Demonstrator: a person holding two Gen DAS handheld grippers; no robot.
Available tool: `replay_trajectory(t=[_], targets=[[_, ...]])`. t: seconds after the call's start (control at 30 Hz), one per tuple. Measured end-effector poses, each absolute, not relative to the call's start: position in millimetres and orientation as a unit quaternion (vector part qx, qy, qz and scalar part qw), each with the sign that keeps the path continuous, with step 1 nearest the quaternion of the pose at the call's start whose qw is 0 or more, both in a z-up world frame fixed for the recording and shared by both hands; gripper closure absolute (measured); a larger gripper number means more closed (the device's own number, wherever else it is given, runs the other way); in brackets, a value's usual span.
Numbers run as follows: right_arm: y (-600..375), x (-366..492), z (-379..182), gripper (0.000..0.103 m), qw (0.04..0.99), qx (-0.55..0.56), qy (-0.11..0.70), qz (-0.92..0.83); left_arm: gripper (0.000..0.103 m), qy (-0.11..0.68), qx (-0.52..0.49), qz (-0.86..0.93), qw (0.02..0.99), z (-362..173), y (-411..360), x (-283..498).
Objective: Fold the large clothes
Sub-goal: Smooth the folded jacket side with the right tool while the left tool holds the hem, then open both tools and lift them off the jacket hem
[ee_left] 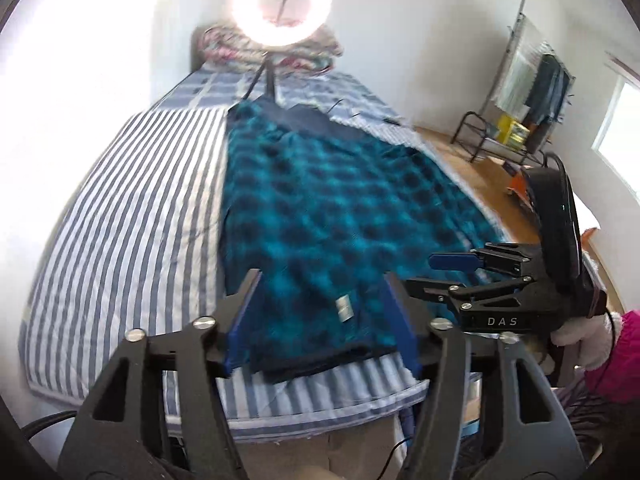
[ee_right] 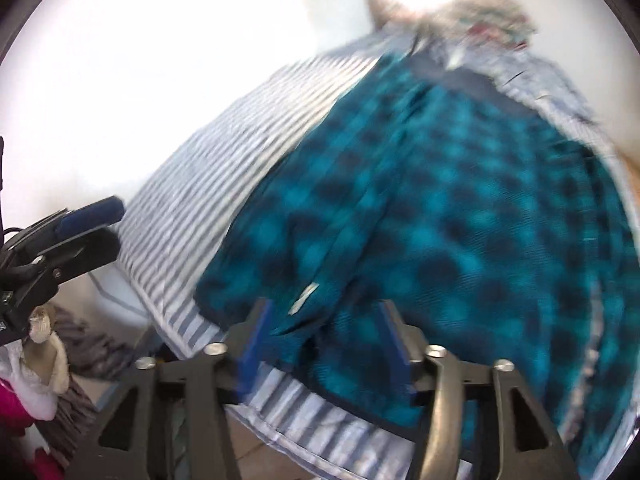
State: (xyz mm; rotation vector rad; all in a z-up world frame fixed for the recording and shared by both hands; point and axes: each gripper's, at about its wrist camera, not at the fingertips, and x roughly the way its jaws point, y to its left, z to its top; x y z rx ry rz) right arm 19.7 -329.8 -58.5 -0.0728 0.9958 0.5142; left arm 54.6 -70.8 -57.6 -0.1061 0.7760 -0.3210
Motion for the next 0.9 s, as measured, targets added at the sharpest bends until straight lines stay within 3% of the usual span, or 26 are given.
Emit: replay_trajectory(t=[0.13,0.27,0.37,0.63,0.9], targets=[[-370,15,-25,0.028,0.871,-0.007,0.445,0.208,0.035,0.368,-0.039,-0.175,0.912,-19,-85,64],[-415,21,3,0.026,0.895,0.034,0.417,0.157,0.022,0.367,-0.034,-0.197,0.909,15,-101,80],[-450,25,17,0.020,0.908,0.057,0.397,0.123,0.022,0.358,-0.012,-0.204,0.911,28,-119,90],[-539,19,7,0.020,0.907,0.107,0.406,0.037,0.022,0.374,0.010,-0.233,0.898,16,-151,95],[-618,-2,-47,0.021,0.881,0.186,0.434,-0.038,0.022,0.378,0.011,-0.252,0.891,-8,-166,104]])
